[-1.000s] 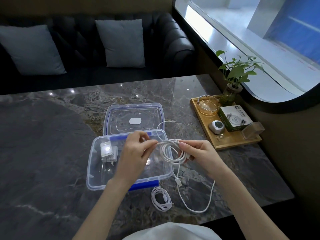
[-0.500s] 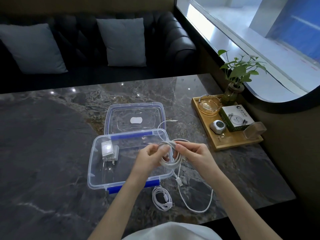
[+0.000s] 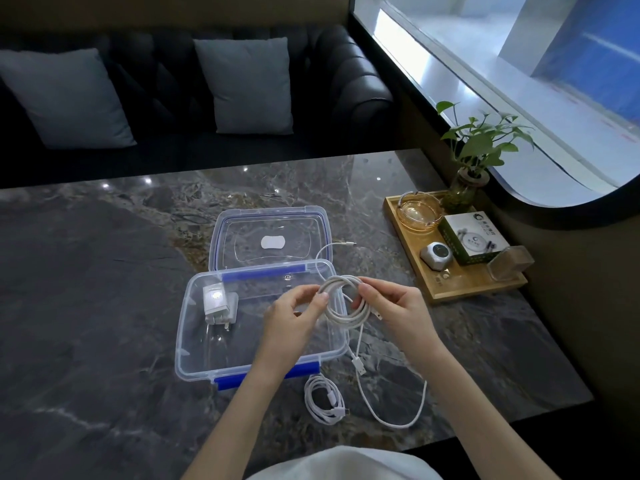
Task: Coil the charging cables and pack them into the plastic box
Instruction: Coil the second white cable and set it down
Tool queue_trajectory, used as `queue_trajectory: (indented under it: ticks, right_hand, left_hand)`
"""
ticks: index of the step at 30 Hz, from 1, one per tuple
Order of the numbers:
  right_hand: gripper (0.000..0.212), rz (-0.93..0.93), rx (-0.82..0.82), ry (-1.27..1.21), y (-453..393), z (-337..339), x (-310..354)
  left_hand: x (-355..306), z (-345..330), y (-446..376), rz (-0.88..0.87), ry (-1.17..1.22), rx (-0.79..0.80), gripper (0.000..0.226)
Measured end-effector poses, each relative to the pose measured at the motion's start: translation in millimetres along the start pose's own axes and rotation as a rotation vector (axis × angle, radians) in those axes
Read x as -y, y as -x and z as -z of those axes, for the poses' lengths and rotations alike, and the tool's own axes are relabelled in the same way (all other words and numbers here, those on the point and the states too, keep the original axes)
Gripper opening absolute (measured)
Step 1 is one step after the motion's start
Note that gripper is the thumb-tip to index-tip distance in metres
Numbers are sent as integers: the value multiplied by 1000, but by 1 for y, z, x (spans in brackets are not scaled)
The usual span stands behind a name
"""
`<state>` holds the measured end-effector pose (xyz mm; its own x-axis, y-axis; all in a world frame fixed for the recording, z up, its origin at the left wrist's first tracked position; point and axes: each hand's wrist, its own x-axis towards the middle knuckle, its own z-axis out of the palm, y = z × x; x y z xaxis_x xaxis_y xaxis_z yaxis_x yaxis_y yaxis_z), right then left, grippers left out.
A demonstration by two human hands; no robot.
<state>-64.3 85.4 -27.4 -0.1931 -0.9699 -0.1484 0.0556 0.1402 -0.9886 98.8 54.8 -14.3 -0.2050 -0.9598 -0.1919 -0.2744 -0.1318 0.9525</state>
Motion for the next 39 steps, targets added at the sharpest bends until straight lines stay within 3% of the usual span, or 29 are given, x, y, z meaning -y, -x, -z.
queue_trajectory:
  ticks: [7,11,18,23,25,30,33,36,39]
  right_hand:
    - [21,-68,94,25,1,-1,-5]
    - [20,-87,156,67,1,-6,-3]
    - [45,-150,122,73,-3,-13,-2]
    - [65,-50,120,251,-12,-8,3]
    - [63,-52,137,308,-16,-4,8]
    - [72,-53,168,292,-23,-4,18]
    - [70,-10,193,245,-20,-7,15]
    - [51,-49,261,185,-11,-5,7]
    - [29,-75,351,204,4,-5,2]
  left_hand:
    - [2,6,0,115,171,129,16]
    - [2,5,1,299,517,211,20]
    - [-6,4,4,462,905,267,26]
    - [-13,3,7,509,895,341,26]
    - [-16,3,9,540,891,381,27]
    - [-26,9,12,615,977,522,28]
    - [-23,12,12,479,830,441,29]
    - [-12,13,12,308,619,265,25]
    - [3,17,16,296,507,196,23]
